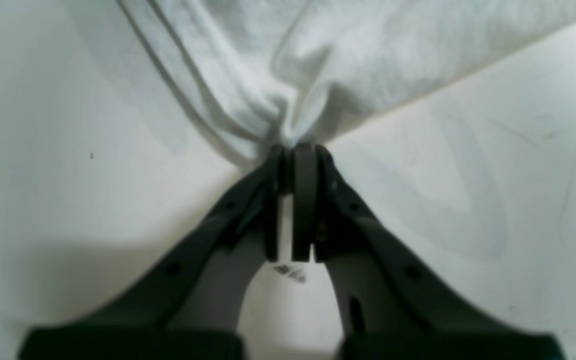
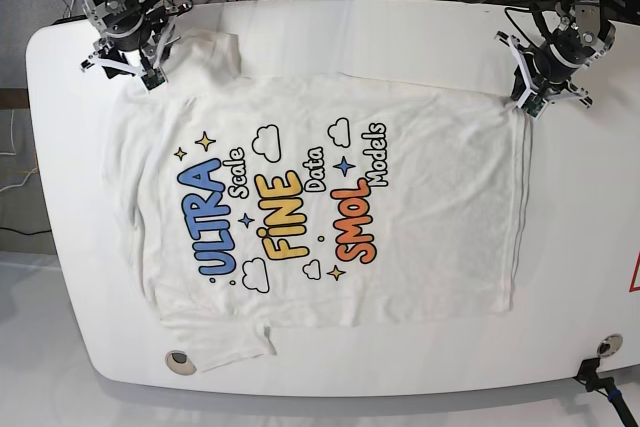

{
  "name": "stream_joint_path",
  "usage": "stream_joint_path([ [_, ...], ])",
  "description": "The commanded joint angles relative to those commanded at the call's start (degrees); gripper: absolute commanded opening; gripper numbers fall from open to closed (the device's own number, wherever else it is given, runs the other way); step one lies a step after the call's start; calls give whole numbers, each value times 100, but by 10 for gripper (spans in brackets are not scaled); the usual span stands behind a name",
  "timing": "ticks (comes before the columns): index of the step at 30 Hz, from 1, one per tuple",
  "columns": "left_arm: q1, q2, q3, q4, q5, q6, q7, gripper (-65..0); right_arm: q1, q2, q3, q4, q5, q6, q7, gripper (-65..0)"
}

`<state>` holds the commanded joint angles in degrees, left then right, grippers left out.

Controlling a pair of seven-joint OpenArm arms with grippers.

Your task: Fold the T-shirt properly

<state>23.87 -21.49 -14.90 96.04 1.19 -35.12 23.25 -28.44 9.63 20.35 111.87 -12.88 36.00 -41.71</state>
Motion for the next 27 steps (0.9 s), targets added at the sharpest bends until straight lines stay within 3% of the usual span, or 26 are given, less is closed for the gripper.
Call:
stream_joint_path([
  [2, 0, 0, 0, 0, 0, 0, 0, -630, 18, -123, 18, 0, 0, 123, 0, -319],
  [6, 0, 0, 0, 0, 0, 0, 0, -630, 105, -387, 396, 9, 0, 158, 18, -319],
  [8, 0, 0, 0, 0, 0, 0, 0, -630, 185, -431, 624, 9, 18, 369, 9, -319],
  [13, 0, 0, 0, 0, 0, 0, 0, -630, 281, -475, 1301, 9, 703, 400, -18, -319],
  [19, 0, 0, 0, 0, 0, 0, 0, -630, 273, -475, 2004, 0, 1987, 400, -255, -319],
  [27, 0, 0, 9, -9, 0, 0, 0, -630, 281, -475, 3077, -26, 4220, 400, -1196, -319],
])
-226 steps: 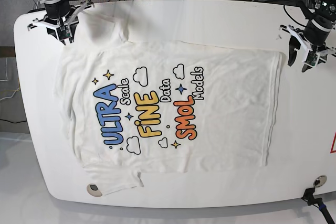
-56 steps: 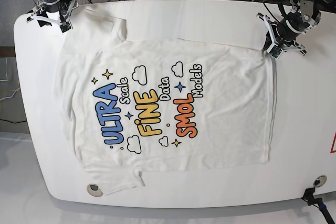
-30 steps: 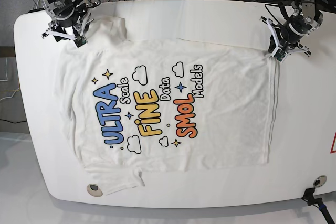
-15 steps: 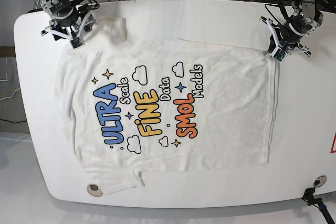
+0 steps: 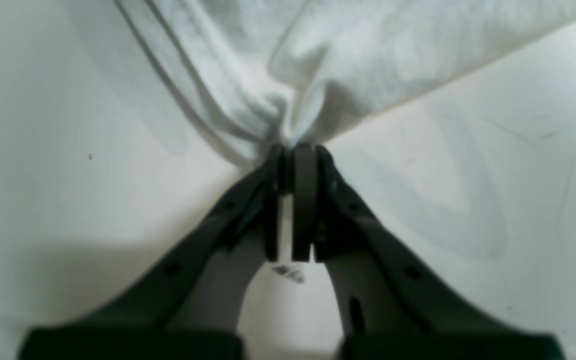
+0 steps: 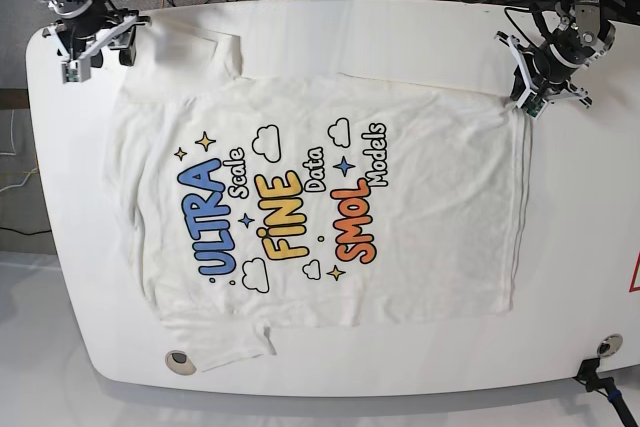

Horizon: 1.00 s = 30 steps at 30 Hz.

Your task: Fold the T-shirt properly

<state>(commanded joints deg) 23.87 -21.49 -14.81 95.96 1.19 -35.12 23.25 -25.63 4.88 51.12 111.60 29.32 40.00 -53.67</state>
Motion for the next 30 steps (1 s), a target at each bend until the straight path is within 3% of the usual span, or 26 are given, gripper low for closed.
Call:
stream_joint_path([
  [5, 0, 0, 0, 0, 0, 0, 0, -630, 0, -26, 448, -220, 853, 0, -580, -319],
  [9, 0, 0, 0, 0, 0, 0, 0, -630, -44, -9, 554, -756, 1424, 0, -615, -319],
  [20, 0, 0, 0, 0, 0, 0, 0, -630, -44, 9, 545, -1556, 1468, 0, -615, -319],
  [30, 0, 0, 0, 0, 0, 0, 0, -630, -44, -35, 396, -1556, 1468, 0, -624, -319],
])
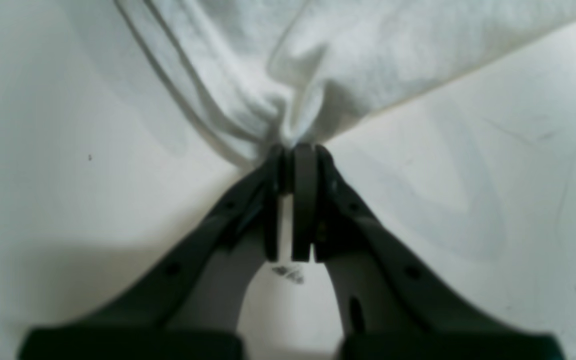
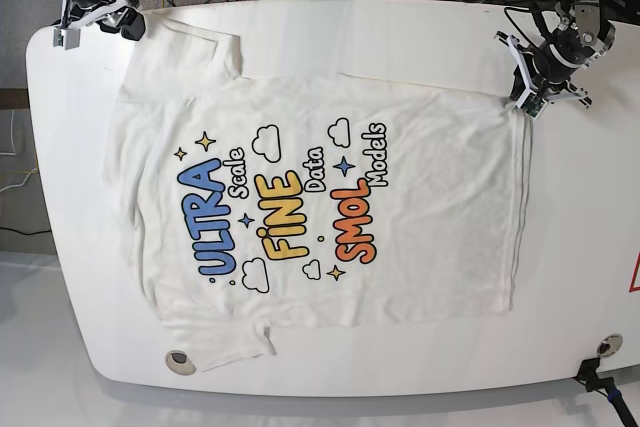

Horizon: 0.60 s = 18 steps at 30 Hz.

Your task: Fold the T-shirt properly

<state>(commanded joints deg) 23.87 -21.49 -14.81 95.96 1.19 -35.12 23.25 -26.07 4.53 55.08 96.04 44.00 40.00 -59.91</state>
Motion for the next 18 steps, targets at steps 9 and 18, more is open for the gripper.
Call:
stream_joint_path([
  [9, 0, 0, 9, 0, 0, 0, 0, -630, 9, -211, -246, 0, 0, 0, 0, -319],
  [18, 0, 0, 9, -9, 0, 0, 0, -630, -88, -369, -527, 0, 0, 0, 0, -319],
])
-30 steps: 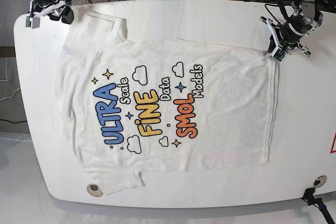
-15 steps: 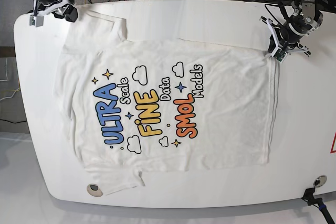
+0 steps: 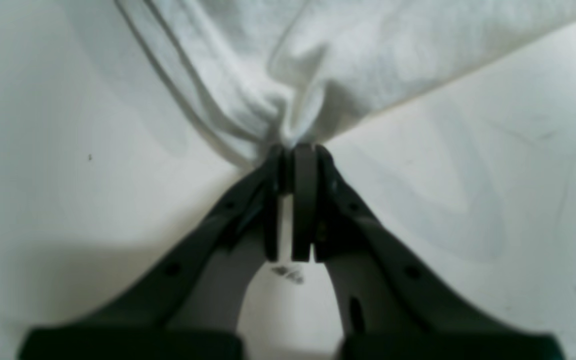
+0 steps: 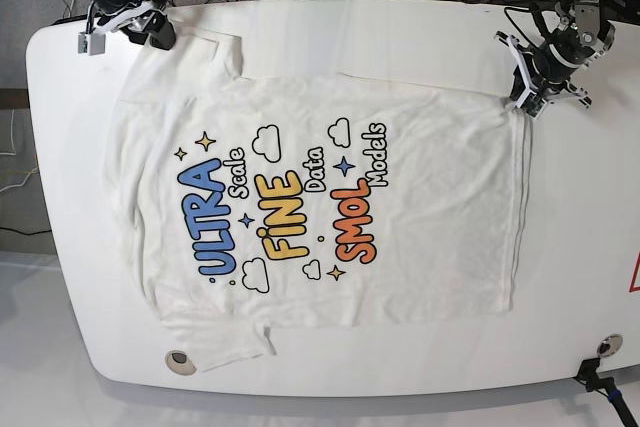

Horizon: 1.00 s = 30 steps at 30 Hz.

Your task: Fold the T-shirt properly

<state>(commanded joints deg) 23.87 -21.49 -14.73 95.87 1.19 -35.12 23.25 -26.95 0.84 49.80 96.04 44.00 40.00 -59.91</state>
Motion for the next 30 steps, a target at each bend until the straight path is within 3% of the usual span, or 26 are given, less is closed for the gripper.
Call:
stream_joint_path([
  [6, 0, 0, 0, 0, 0, 0, 0, -630, -114, -9, -299, 9, 0, 0, 0, -319],
  [18, 0, 0, 0, -9, 9, 0, 0, -630, -545, -53, -299, 35, 9, 0, 0, -319],
  [30, 0, 0, 9, -18, 9, 0, 0, -630, -62, -123, -308, 18, -18, 0, 0, -319],
])
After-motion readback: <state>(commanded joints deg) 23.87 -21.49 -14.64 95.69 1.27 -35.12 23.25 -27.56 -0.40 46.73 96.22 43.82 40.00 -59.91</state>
